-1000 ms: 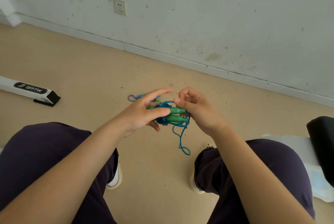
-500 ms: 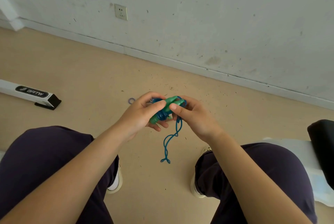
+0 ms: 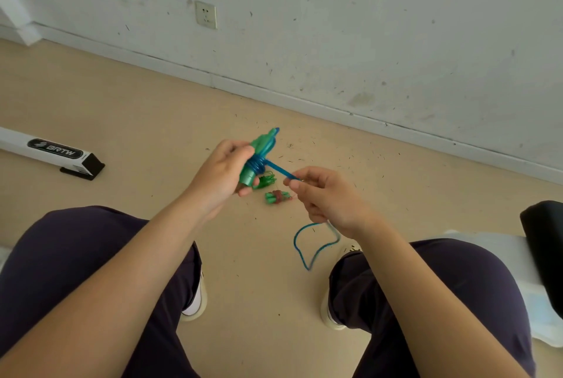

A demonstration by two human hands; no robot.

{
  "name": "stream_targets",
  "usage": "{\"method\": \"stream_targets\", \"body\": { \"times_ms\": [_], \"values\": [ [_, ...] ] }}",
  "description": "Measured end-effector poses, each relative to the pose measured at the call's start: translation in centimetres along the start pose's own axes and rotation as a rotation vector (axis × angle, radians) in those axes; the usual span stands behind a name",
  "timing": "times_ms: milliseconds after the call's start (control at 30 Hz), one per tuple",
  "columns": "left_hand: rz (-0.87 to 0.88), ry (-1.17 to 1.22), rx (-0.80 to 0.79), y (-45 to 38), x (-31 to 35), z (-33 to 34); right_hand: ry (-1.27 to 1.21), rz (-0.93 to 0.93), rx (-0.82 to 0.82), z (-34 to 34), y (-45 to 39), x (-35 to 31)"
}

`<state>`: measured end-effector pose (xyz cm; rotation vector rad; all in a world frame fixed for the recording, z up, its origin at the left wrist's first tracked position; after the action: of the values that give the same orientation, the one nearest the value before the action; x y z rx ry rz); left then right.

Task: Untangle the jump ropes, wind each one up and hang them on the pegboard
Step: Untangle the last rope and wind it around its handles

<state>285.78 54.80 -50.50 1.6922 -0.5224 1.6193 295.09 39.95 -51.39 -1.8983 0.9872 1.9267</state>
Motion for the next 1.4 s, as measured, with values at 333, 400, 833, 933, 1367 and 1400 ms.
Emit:
{"method": "stream_targets", "body": {
  "times_ms": [333, 400, 833, 933, 1367, 1400],
  "values": [
    [0.136, -0.129, 0.092, -1.2, -0.8, -1.3, 0.41, 0.096, -0.119, -1.0, 0.5, 0.7],
    [0.155, -0.093, 0.172, -1.5, -0.7, -2.1, 0.537, 0.083, -0.084, -1.6, 0.6, 0.3],
    [0.092, -0.162, -0.147, -0.3, -1.2, 0.5, 0.41, -0.101, 0.057, -2.6, -0.4, -0.2],
    [0.009, -0.09, -0.317, 0.8, -1.7, 2.1, 0.221, -0.171, -0.137, 0.0, 0.1, -0.5],
    [0.168, -0.238, 0.038, -0.6, -0.8, -0.7, 0.473, -0.135, -0.029, 0.7, 0.5, -0.8],
    [0.162, -0.248, 0.039, -0.7, -0.8, -0.7, 0.498, -0.183, -0.036, 0.9, 0.6, -1.2]
  ]
}}
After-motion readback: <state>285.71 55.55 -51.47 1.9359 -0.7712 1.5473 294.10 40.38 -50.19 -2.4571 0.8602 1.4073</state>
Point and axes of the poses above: each hand's wrist, its own y-axis away from the middle knuckle, its own z-axis out of the palm, x = y × z, the point moved 7 cm from there along -y, towards the middle knuckle, and after that the axes turned 5 degrees about x, right-handed, at the moved point
